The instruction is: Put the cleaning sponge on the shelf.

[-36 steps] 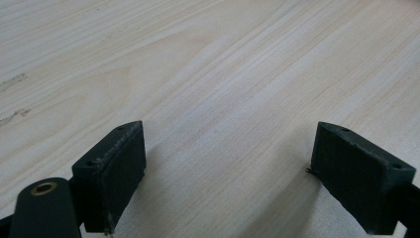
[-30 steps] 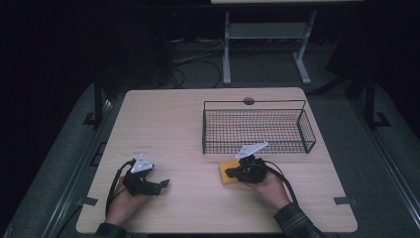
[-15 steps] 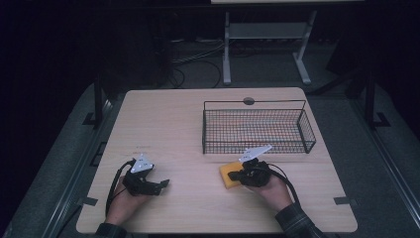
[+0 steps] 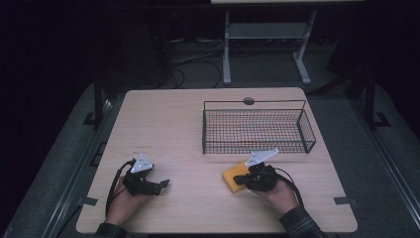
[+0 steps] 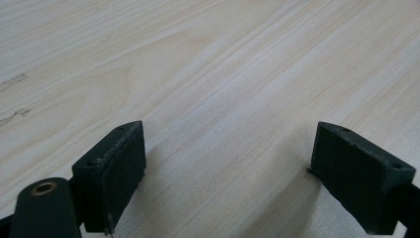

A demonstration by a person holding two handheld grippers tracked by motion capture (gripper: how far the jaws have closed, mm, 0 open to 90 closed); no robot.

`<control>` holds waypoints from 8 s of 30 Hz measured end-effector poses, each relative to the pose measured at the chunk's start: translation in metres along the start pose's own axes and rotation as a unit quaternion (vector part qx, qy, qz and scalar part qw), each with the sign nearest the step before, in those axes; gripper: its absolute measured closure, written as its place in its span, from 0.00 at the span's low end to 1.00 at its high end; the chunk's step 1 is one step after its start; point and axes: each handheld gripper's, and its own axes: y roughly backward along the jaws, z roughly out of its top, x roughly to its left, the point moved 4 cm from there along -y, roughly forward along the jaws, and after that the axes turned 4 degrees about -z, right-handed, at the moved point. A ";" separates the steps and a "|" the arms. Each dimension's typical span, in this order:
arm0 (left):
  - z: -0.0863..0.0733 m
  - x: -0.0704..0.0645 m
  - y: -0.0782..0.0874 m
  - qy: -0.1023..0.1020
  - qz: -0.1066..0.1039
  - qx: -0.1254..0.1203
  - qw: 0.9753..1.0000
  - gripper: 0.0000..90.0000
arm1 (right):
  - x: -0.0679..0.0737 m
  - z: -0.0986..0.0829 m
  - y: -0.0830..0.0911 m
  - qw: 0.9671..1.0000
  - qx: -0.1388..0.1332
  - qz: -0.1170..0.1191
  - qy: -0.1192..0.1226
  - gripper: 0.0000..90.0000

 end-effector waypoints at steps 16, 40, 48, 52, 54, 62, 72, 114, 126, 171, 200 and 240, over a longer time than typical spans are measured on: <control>0.000 0.000 0.000 -0.001 0.000 0.001 1.000 0.14 | -0.002 -0.022 0.022 1.000 -0.003 -0.005 -0.011 0.98; 0.000 0.000 0.000 -0.001 0.000 0.002 1.000 0.14 | -0.062 -0.059 0.051 0.992 0.015 -0.099 -0.070 1.00; 0.000 0.000 0.000 -0.001 0.000 0.002 1.000 0.14 | -0.063 -0.055 0.042 0.993 0.025 -0.094 -0.068 1.00; 0.000 0.000 0.000 -0.001 0.000 0.002 1.000 0.14 | -0.065 -0.053 0.039 0.993 0.025 -0.095 -0.067 1.00; 0.000 0.000 0.000 -0.002 0.001 0.002 1.000 0.14 | -0.066 -0.051 0.038 0.993 0.024 -0.095 -0.065 1.00; 0.000 0.000 0.000 -0.001 0.000 0.000 1.000 0.14 | -0.069 -0.039 0.029 0.993 0.023 -0.092 -0.065 1.00; 0.000 0.000 0.000 -0.001 0.000 0.001 1.000 0.14 | -0.069 -0.023 0.015 0.995 0.021 -0.087 -0.048 1.00; 0.000 0.000 0.000 -0.001 0.000 0.002 1.000 0.14 | -0.036 0.032 -0.040 0.999 0.011 -0.038 -0.001 1.00; 0.000 0.000 0.000 -0.001 0.000 0.002 1.000 0.14 | -0.030 0.036 -0.040 0.999 0.017 -0.030 -0.011 0.91; 0.000 0.000 0.000 0.000 0.001 0.001 1.000 0.14 | 0.020 0.031 -0.045 0.992 0.110 -0.057 0.017 0.15; 0.000 0.000 0.000 -0.001 0.000 0.002 1.000 0.14 | 0.019 0.023 -0.046 0.990 0.128 -0.052 0.033 0.24; 0.000 0.000 0.000 0.001 0.001 0.001 1.000 0.14 | 0.008 0.063 0.007 0.995 0.084 -0.039 0.035 0.24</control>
